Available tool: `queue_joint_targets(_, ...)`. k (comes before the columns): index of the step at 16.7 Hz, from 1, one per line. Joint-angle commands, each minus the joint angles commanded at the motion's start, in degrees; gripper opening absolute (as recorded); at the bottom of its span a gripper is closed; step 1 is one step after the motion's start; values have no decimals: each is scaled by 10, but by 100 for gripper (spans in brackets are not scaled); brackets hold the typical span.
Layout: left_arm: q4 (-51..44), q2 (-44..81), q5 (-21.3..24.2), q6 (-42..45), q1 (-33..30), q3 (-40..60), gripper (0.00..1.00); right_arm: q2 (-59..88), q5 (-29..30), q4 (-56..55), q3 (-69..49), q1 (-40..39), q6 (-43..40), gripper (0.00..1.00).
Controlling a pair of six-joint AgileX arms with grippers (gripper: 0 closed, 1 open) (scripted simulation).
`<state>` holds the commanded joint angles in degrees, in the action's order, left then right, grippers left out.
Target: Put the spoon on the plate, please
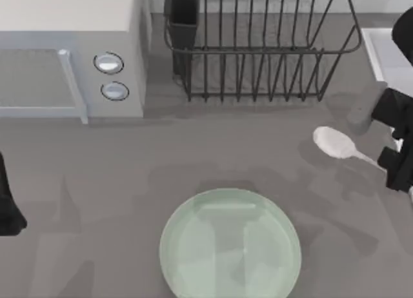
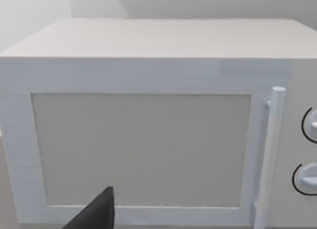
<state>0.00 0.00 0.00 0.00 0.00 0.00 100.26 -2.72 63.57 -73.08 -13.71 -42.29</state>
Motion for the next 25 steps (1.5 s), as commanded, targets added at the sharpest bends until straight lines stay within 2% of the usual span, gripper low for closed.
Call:
queue_joint_targets(5,0,0,0,0,0,0,100,105,2,-5,-97,-251,0,0)
queue_joint_targets(9,0,0,0,0,0,0,100,148,7,-15,-142,-356,5,0)
queue_joint_targets(14,0,0,0,0,0,0,100,154,8,-18,-149,-372,6,0)
queue_joint_targets(25,0,0,0,0,0,0,100,149,36,-64,-139,-344,29,0)
